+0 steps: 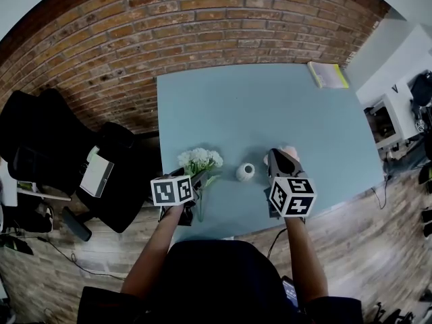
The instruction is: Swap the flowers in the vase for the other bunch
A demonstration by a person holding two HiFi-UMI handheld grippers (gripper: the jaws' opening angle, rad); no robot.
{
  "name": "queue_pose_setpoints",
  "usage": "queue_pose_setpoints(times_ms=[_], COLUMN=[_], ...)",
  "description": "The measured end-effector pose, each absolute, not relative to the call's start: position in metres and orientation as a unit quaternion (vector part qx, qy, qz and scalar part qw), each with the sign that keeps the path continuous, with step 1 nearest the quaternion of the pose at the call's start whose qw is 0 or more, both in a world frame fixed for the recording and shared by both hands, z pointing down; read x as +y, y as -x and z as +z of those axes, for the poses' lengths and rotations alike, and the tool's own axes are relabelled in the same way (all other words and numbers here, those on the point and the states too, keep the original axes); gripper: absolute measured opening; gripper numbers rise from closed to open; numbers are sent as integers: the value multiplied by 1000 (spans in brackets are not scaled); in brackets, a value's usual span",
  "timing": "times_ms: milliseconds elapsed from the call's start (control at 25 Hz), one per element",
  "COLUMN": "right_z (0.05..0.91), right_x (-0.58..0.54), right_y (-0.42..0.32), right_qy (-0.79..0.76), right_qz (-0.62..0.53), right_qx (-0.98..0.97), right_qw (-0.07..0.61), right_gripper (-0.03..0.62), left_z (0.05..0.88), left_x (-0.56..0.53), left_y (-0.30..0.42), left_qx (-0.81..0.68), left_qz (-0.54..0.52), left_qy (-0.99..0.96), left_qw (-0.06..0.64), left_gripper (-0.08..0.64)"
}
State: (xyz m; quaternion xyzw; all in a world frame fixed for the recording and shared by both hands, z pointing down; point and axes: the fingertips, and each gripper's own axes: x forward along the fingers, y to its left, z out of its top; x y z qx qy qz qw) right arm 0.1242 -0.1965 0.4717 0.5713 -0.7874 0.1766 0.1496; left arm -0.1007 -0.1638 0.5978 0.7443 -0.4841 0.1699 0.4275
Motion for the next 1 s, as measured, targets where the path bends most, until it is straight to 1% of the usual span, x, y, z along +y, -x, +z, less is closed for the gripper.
queue_pose_setpoints(times_ms=[200,400,520,760,1000], right_z=[474,479,479,483,491], right_x=[-199,-199,-203,-208,-215], right_y=[-126,-126,-127,-127,-129], right_qy=[-574,-576,-576,-577,-575], right_qz=[170,174,176,182,187], right_qx=[-785,-782,-782,-780,-779], right_qw=[159,162,160,161,166], right_gripper=[12,12,12,14,13], left_z=[611,623,630,651,669], left_x=[-165,-168,-169,-170,-173], left_y=[104,104,106,105,105], left_qx=[-495,-494,-496,-488,-489], left_qz=[208,217,228,249,290], left_qy=[-735,-726,-719,-703,-692], left_qw=[414,426,430,453,445], left_gripper=[392,463,487,492,492])
